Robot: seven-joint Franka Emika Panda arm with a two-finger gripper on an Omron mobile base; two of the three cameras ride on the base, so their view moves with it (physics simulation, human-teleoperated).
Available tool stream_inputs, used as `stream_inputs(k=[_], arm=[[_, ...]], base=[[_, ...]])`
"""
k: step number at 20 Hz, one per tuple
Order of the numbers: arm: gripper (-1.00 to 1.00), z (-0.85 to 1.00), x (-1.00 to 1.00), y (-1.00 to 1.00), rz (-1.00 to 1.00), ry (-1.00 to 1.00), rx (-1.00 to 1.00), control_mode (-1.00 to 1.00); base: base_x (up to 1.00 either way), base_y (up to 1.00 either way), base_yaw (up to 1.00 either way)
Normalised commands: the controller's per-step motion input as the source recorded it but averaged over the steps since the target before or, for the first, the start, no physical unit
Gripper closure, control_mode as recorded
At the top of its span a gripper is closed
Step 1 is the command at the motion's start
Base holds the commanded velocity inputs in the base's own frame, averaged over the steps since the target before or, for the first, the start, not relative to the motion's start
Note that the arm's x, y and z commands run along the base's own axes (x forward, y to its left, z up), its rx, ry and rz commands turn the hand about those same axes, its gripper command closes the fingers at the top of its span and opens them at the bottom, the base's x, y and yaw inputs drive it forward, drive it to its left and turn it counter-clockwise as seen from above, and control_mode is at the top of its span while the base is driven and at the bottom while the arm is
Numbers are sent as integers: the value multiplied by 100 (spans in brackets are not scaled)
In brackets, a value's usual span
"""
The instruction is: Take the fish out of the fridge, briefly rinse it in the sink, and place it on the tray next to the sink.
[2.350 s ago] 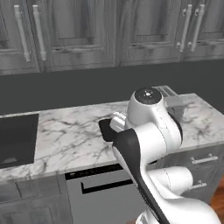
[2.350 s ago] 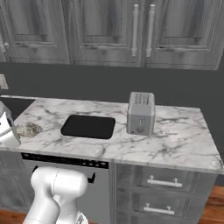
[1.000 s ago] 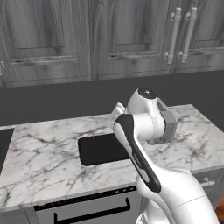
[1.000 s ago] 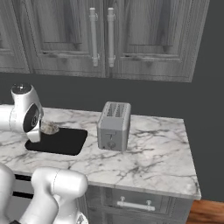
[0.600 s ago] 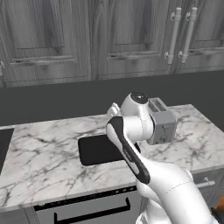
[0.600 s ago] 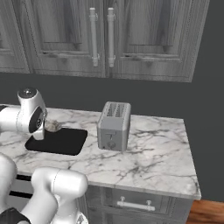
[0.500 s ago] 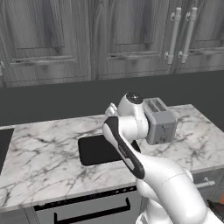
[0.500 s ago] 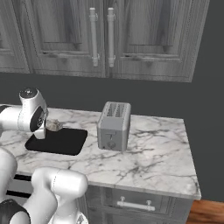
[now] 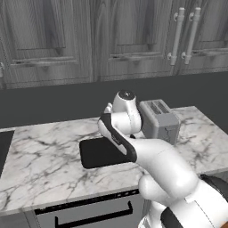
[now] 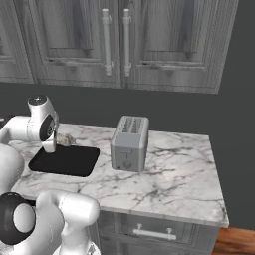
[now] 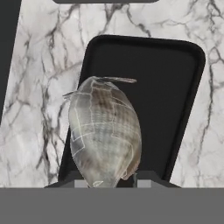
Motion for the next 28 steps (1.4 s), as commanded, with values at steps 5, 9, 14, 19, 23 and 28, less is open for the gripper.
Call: stream_inputs(k=[5, 9, 14, 19, 23, 28], arm=[[100, -73, 3, 0, 0, 10, 0, -100], [100, -56, 0, 0, 0, 7, 0, -100], [100, -45, 1, 0, 0, 5, 0, -100], [100, -14, 25, 0, 0, 0, -2, -100], [100, -8, 28, 0, -3, 0, -3, -100], [100, -13, 17, 0, -4, 0, -2, -100]], base=[[0, 0, 0], [0, 0, 0], [0, 0, 0], [0, 0, 0], [0, 0, 0], [0, 0, 0]])
